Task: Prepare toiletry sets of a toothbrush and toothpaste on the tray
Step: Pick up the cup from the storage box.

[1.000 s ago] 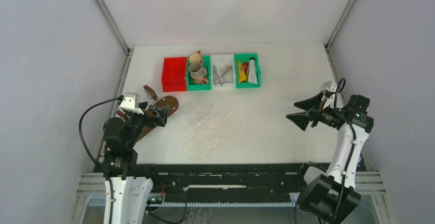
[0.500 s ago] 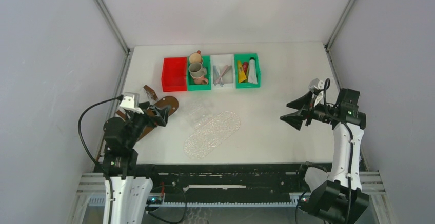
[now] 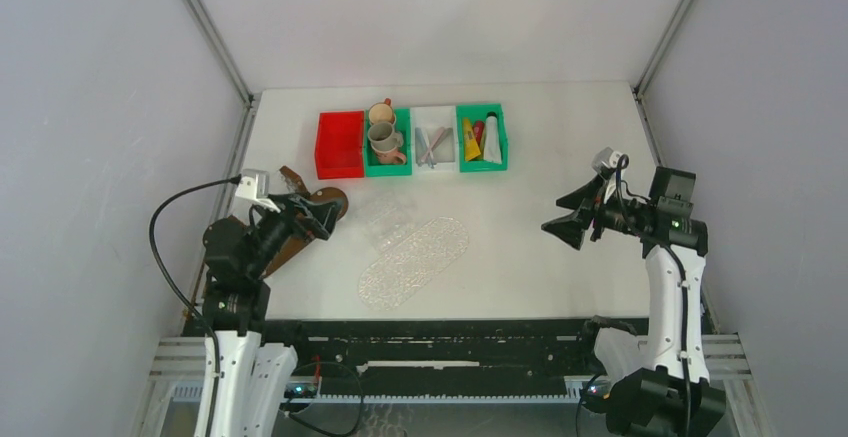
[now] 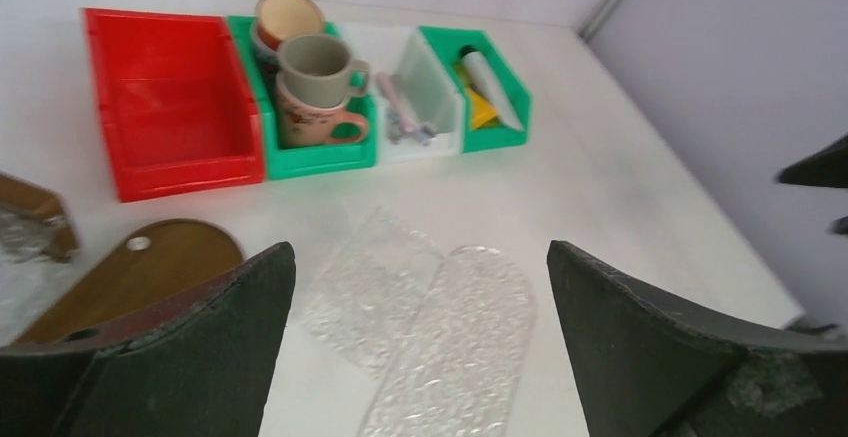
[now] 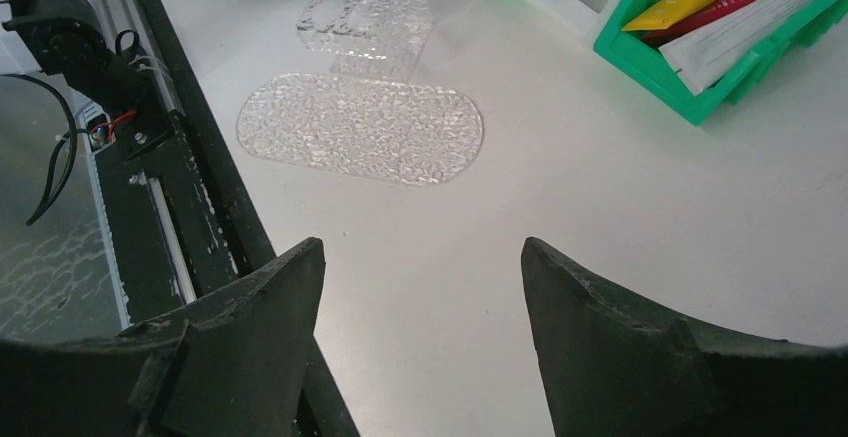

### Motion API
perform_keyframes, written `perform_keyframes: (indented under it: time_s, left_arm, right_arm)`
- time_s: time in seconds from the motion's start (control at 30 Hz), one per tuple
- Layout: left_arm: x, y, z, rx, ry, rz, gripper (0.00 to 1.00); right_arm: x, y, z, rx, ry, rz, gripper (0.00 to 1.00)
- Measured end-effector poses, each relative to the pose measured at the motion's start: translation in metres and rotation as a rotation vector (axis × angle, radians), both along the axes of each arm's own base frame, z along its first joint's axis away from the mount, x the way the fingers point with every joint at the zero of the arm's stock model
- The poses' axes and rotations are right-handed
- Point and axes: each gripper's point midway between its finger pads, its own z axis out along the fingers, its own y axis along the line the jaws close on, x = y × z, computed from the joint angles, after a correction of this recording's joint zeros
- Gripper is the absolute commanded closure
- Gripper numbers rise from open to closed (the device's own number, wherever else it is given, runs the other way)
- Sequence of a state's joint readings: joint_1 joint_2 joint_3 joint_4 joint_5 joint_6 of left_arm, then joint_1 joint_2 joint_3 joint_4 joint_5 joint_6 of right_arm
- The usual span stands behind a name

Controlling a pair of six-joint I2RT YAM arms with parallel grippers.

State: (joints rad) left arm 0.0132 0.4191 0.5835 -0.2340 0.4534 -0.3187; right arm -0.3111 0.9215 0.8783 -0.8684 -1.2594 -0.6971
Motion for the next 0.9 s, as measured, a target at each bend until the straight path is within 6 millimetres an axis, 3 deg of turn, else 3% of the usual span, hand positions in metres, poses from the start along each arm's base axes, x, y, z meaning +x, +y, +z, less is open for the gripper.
perform_keyframes:
  time_s: [0.3, 0.47, 0.63, 0.9]
  left_arm:
    - [0.011, -0.032, 0.013, -0.258, 0.106, -0.100, 0.01]
    - [0.002, -0.061, 0.021, -0.215, 0.130, -0.166, 0.01]
    - [0.008, -0.083, 0.038, -0.156, 0.098, -0.190, 0.01]
    - [0.056, -0.110, 0.006, -0.040, 0.223, -0.173, 0.01]
  right_arm:
    - [0.002, 0.002, 0.000, -0.011, 0.014, -0.012, 0.20]
    - [0.003, 0.005, -0.001, -0.023, 0.021, -0.009, 0.20]
    - [0.001, 0.012, -0.003, -0.038, 0.030, 0.012, 0.20]
    - [0.002, 0.016, -0.004, -0.052, 0.037, 0.017, 0.20]
